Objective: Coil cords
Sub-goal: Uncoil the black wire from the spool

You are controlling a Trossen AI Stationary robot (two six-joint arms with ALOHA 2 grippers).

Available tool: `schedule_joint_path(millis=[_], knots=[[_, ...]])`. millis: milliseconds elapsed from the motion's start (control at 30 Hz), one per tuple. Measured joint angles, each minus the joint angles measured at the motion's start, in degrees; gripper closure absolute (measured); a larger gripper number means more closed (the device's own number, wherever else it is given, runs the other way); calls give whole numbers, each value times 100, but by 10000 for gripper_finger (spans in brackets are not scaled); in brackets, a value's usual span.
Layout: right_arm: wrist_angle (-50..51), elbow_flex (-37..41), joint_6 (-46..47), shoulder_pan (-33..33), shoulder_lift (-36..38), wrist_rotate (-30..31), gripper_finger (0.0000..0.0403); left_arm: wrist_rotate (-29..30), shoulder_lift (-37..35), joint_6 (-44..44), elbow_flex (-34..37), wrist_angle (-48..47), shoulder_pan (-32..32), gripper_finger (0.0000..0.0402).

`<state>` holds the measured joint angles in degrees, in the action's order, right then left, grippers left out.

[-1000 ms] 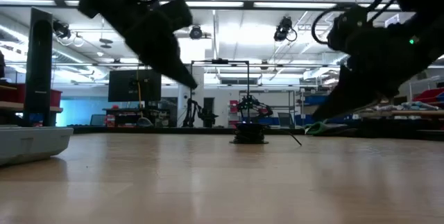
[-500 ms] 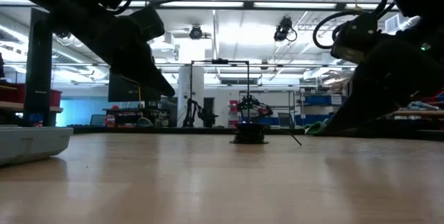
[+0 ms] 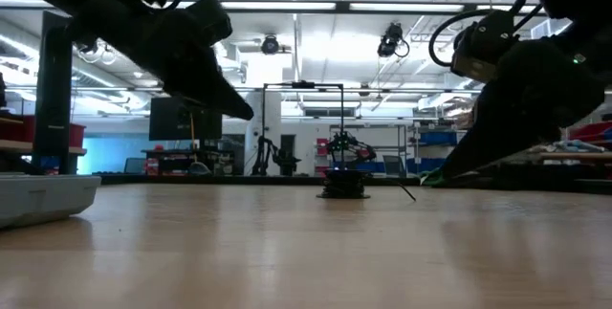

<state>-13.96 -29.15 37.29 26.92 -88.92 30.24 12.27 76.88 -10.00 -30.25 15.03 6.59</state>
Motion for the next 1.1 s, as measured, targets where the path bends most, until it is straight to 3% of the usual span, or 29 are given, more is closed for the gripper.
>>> schedule_joint_path(millis=[333,767,1100], knots=[[-53,0,0,-396,0,-24,386,-853,678,164,-1249,-1049,-735,324],[-149,0,1,-457,0,-48,385,-959,2579,988,-3874,-2440,-1025,324],[-98,0,1,-446,0,-302,385,-701,2894,983,-4324,-2589,-1025,311]])
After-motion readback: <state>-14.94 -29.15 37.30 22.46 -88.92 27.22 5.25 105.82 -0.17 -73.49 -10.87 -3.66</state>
